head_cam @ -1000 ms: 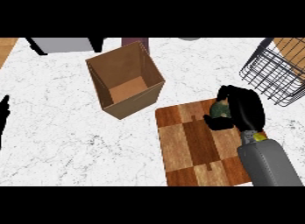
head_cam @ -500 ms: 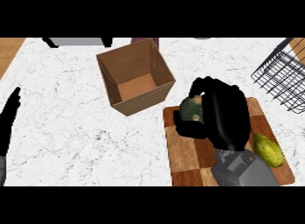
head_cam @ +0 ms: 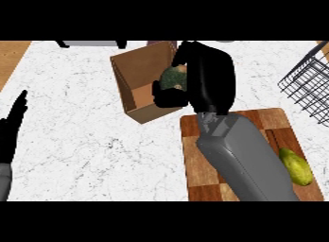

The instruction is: Pick the squash from the cutting board and place it in the cardboard box

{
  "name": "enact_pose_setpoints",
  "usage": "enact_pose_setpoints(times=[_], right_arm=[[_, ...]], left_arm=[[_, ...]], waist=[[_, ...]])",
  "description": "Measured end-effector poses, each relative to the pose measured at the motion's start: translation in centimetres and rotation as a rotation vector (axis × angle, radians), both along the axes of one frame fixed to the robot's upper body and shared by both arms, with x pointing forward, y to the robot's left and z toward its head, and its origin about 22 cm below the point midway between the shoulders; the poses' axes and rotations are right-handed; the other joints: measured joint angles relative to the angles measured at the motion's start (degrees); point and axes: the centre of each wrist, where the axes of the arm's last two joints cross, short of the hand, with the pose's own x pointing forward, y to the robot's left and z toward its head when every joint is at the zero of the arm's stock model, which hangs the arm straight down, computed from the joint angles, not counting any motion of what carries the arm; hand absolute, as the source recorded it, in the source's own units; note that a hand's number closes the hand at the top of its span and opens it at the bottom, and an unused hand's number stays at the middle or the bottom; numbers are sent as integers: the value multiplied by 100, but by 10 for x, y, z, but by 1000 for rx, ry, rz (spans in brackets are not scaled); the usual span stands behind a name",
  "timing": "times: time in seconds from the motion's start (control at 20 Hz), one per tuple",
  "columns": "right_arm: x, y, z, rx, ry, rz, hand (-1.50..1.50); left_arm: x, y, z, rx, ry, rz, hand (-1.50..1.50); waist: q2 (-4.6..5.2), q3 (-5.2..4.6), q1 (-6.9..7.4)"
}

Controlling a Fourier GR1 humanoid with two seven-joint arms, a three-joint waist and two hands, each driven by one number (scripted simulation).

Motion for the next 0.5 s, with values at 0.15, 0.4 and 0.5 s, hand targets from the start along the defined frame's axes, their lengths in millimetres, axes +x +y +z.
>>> enact_pose_setpoints(times=[0.15,0.4,0.5], right_arm=[[22,13,4,58,21,-9,150],[59,24,2,123,62,-13,150],[72,25,-5,134,73,-16,150]], left_arm=[[4,-4,0,1,6,-7,0],[6,-4,2,2,-5,-12,0],[8,-5,0,-1,-6,-17,0]], waist=[[15,-1,51],[33,-1,96],[47,-1,121]])
